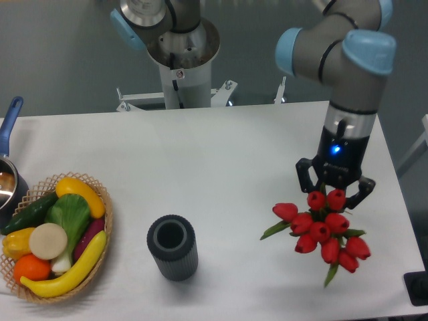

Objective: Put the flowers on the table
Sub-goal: 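Lower the held tulip bouquet toward the table surface, then open the gripper to release the tulips onto the table, lift away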

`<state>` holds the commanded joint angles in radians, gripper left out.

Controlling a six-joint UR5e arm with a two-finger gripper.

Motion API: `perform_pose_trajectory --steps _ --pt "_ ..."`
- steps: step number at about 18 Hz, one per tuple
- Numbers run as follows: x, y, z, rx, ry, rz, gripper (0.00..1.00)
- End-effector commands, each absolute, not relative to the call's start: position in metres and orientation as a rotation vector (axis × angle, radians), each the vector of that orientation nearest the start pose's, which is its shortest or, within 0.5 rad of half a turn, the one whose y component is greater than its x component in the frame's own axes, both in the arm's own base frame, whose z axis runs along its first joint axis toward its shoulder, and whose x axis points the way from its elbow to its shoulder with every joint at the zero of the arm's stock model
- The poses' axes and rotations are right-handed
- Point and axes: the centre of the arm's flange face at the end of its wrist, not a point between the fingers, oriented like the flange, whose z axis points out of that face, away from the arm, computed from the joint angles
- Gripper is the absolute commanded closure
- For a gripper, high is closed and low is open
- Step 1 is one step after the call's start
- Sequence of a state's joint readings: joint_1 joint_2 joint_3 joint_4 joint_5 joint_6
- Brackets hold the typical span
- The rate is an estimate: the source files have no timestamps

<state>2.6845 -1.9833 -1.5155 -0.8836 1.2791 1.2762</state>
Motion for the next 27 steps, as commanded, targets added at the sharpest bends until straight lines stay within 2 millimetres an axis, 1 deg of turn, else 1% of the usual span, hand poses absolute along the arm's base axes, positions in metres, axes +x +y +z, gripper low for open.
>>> perform_pose_trajectory --steps 4,5,6,9,10,11,12,13,14,15,17,19,22,23,24,25,26,27 --pt "-0.522 0.442 0.322 -2.775 0.296 0.218 0.61" --pt "-0.521 0.446 0.317 -2.78 0.303 0.205 0.61" --pt "-0.521 0.448 0.307 -2.787 0.303 0.185 0.61" --pt "-0.519 0.457 0.289 -2.795 0.317 0.15 0.61" --pt "-0.519 0.458 0.287 -2.797 0.318 0.145 0.6" --pt "-0.516 0.462 0.282 -2.798 0.328 0.134 0.58" --pt "-0.516 0.462 0.282 -2.801 0.33 0.135 0.52" --pt "-0.515 0.462 0.286 -2.798 0.331 0.143 0.42" --pt "-0.515 0.461 0.292 -2.794 0.33 0.155 0.2" --pt "-0.516 0.462 0.299 -2.789 0.332 0.174 0.01" --pt "-0.517 0.461 0.32 -2.771 0.332 0.22 0.0" --pt "-0.524 0.46 0.336 -2.755 0.324 0.261 0.0" --pt "-0.545 0.441 0.365 -2.739 0.278 0.336 0.0" --pt "-0.553 0.429 0.381 -2.732 0.256 0.371 0.0" --pt "-0.558 0.417 0.401 -2.723 0.235 0.415 0.0" --pt "-0.564 0.406 0.412 -2.72 0.216 0.438 0.0" --pt "-0.572 0.392 0.421 -2.726 0.195 0.446 0.0" --pt "-0.576 0.376 0.432 -2.739 0.206 0.442 0.0"
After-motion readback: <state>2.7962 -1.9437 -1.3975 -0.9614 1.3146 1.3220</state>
